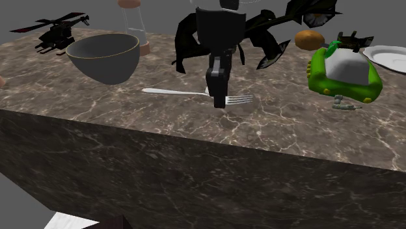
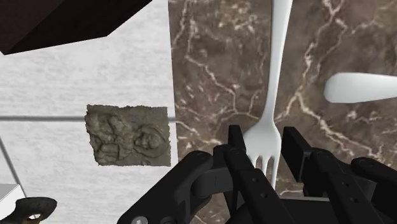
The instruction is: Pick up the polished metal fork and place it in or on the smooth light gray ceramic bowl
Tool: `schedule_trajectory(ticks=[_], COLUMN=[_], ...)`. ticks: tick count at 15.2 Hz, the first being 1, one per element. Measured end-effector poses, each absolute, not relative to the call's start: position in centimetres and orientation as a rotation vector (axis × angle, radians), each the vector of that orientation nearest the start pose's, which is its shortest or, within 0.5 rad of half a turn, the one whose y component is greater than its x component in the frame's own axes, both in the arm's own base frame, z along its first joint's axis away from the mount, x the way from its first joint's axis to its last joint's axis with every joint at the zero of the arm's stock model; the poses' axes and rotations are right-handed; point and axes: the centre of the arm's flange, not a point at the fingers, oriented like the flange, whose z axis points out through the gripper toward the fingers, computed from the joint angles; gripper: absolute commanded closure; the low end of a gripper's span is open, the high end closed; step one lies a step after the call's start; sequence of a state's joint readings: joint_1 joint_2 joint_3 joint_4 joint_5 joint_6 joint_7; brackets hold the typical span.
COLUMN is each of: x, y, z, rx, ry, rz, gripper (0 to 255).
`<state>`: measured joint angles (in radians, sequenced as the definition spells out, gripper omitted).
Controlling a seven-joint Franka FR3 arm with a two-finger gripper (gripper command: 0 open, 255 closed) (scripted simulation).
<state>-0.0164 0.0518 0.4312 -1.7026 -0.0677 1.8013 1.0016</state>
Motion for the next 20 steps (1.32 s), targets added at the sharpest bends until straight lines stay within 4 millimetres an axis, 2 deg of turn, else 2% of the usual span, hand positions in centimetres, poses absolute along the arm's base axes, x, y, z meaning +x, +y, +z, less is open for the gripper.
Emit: schedule_trajectory(ticks=[20], x=[53.9], y=[22.4], z=[66.3], rx=[-3.012], ry=[0.888], rz=[-0.107], gripper=[255])
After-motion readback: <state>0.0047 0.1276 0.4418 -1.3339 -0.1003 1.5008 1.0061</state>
